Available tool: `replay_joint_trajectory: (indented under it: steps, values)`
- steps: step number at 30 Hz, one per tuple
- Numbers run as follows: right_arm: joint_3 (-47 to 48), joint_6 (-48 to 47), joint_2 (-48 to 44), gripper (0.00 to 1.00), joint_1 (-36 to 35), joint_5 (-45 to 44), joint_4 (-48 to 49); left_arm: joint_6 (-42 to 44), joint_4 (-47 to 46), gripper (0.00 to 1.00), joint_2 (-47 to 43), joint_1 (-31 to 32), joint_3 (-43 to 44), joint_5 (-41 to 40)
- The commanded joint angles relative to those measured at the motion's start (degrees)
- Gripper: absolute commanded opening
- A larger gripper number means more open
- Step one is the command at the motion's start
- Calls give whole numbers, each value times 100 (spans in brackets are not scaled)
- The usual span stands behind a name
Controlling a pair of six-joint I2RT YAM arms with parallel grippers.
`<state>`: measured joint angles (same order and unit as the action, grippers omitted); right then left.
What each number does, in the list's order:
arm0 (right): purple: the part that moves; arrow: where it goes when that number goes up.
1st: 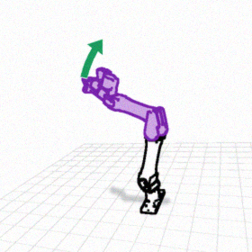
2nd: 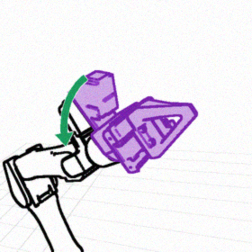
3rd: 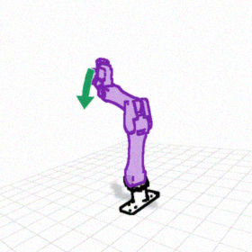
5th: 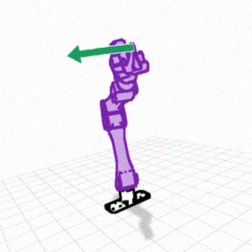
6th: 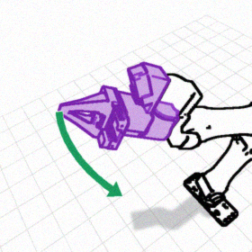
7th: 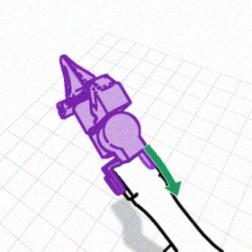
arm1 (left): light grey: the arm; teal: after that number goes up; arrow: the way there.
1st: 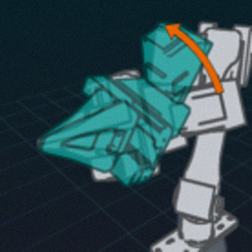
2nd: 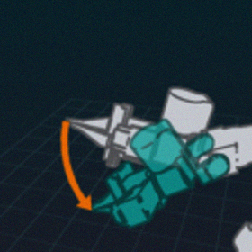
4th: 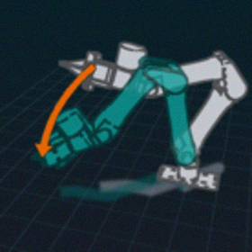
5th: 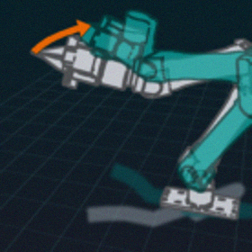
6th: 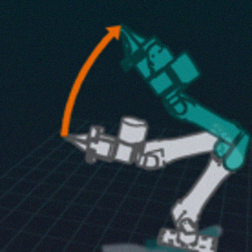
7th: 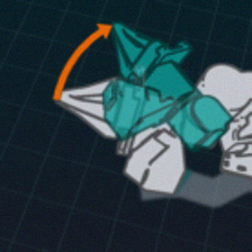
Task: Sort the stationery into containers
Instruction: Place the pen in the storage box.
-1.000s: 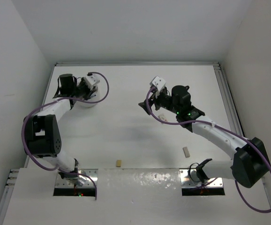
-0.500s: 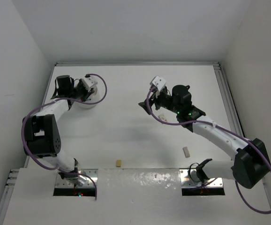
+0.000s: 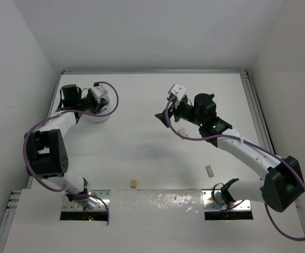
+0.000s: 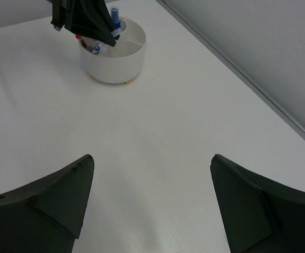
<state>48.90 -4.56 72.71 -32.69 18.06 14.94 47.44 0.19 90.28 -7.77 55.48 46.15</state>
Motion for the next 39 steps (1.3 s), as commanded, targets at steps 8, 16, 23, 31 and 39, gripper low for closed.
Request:
replay_joint_trajectory:
  steps: [8,16,23,31,39]
  values:
    - [199,-80,-107,89,8,171,141,-1255,-563,0,-318,-67,261,394]
    - [137,-72,-239,89,-18,154,88,-1124,-599,0,-388,-31,428,272]
    - [76,-89,-371,89,-53,118,27,-860,-511,0,-467,-40,525,114]
    - [49,-133,-476,89,-124,75,-44,-499,-309,0,-547,-146,394,403]
    - [154,-177,-591,89,-168,-14,-403,-358,-721,0,-547,-427,-11,710]
